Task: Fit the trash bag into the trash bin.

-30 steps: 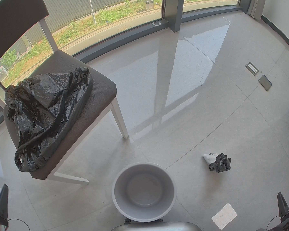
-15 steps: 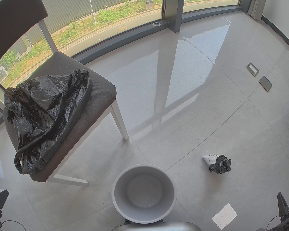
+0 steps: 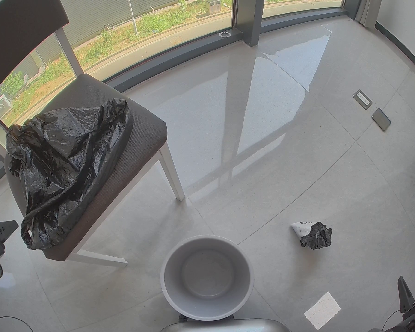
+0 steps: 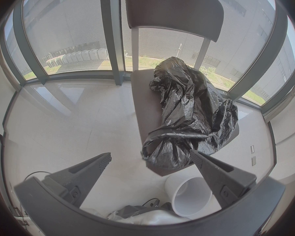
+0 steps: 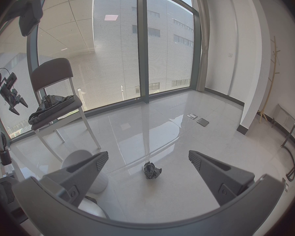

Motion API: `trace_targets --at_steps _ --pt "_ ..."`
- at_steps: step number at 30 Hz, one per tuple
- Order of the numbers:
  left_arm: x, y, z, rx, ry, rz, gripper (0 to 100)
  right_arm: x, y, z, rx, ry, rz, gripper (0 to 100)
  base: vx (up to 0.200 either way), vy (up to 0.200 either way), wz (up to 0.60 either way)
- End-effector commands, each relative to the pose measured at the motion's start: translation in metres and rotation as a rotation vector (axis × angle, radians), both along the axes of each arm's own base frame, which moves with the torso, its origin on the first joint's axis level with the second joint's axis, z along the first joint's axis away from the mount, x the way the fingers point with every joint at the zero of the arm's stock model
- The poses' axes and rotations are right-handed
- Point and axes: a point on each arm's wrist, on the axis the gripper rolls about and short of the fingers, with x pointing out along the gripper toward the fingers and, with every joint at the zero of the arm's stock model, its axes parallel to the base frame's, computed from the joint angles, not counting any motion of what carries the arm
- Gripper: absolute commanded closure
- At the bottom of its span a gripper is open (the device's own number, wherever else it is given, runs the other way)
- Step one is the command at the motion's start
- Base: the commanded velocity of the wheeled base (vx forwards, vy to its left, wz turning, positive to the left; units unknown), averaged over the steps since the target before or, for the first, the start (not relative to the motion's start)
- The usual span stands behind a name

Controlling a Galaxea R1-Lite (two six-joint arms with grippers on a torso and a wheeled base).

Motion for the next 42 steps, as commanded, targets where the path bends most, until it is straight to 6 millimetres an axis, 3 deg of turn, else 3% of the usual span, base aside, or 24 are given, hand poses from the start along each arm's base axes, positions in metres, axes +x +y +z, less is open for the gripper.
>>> trace_targets --at_steps 1,8,15,34,42 --pt "0.026 0.005 -0.023 -0.040 0.093 -0.007 0 0.000 0.000 -0.005 0.000 0.000 0.003 0 0.000 0.000 0.00" --pt "0.036 0.014 -0.026 0.037 0.133 -0.063 0 0.000 0.000 -0.005 -0.001 0.000 0.003 0 0.000 0.000 0.00" --pt "0.052 0.031 -0.030 -0.032 0.095 -0.033 0 0.000 0.000 -0.005 -0.001 0.000 0.003 0 0.000 0.000 0.00" --pt "0.075 0.042 -0.045 -0.096 0.053 -0.041 0 0.000 0.000 -0.005 -0.006 0.003 -0.007 0 0.000 0.000 0.00" --pt "0.074 0.042 -0.046 -0.115 0.042 -0.055 0 0.000 0.000 -0.005 -0.008 0.002 -0.007 0 0.000 0.000 0.00"
